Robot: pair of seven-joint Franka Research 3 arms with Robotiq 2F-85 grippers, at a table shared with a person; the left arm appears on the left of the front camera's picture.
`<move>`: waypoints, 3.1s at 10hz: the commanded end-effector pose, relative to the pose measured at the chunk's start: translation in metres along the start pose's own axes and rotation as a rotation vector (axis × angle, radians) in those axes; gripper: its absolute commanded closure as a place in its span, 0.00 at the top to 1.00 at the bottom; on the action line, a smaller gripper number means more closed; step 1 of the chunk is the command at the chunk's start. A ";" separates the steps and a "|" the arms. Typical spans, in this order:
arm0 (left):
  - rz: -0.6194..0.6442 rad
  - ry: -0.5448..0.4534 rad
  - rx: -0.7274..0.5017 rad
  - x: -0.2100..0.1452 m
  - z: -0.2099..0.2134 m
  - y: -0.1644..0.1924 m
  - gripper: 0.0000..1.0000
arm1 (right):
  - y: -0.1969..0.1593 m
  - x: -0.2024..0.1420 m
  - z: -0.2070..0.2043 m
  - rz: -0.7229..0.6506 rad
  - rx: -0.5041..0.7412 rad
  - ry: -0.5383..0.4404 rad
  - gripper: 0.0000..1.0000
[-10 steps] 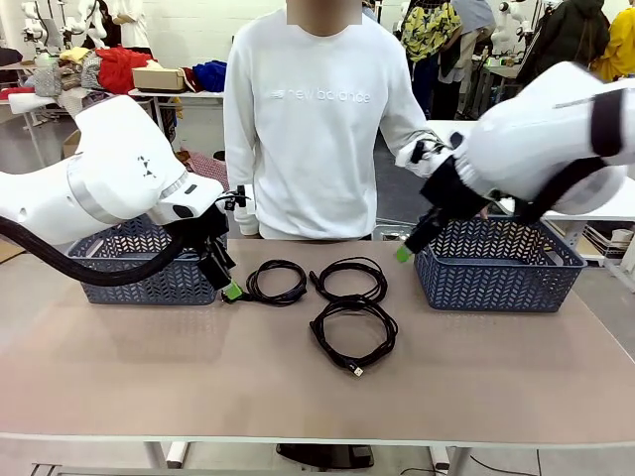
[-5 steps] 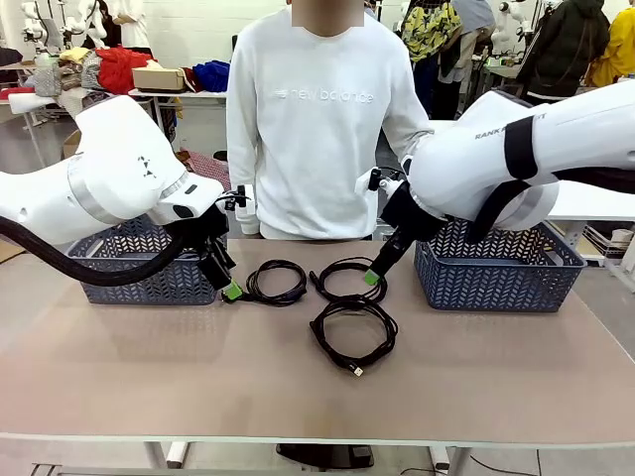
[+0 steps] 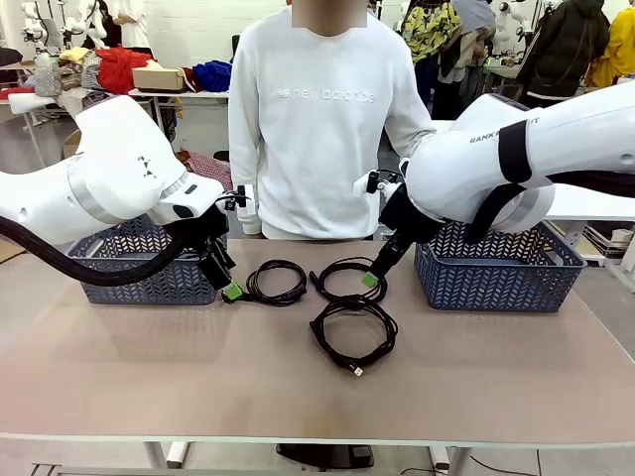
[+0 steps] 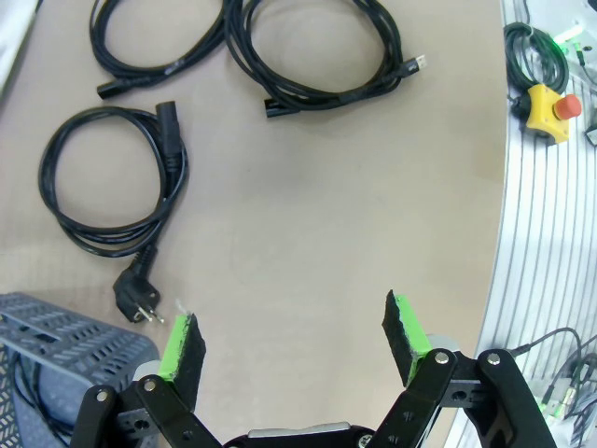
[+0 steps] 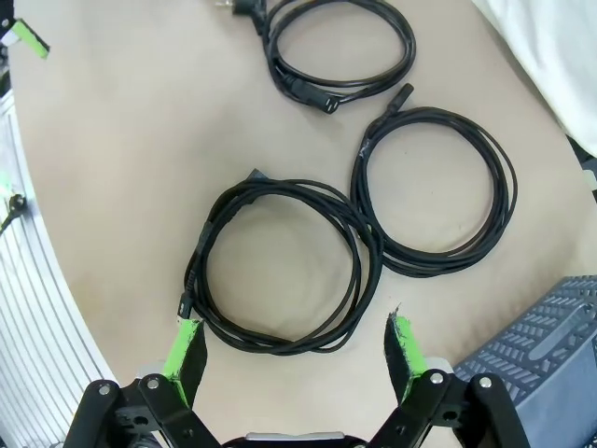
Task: Organize the cables according to human instructions.
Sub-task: Pick up a bundle of cables and place it in the basket indicated by the human.
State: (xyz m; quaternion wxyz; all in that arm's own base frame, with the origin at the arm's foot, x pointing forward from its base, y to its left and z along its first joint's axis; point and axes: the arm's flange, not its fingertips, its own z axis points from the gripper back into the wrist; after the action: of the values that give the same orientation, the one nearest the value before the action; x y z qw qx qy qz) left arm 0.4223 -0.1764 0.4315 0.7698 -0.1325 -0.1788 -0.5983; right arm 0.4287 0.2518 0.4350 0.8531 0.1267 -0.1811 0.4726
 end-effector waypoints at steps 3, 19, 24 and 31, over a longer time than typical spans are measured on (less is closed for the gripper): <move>0.001 -0.001 0.005 0.000 0.002 0.000 1.00 | 0.000 0.000 0.000 0.001 0.000 0.000 1.00; 0.001 -0.001 0.005 0.000 0.002 0.000 1.00 | 0.065 0.028 -0.136 -0.040 0.131 0.151 1.00; 0.001 -0.001 0.005 0.000 0.002 0.000 1.00 | 0.068 0.031 -0.142 -0.031 0.139 0.221 1.00; 0.001 -0.001 0.005 0.000 0.002 0.000 1.00 | 0.071 0.034 -0.160 -0.045 0.121 0.306 1.00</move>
State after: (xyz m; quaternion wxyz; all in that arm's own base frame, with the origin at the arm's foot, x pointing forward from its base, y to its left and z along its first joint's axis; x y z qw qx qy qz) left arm 0.4224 -0.1764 0.4316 0.7697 -0.1325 -0.1790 -0.5982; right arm 0.4103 0.3687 0.3047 0.8662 0.1186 -0.0265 0.4847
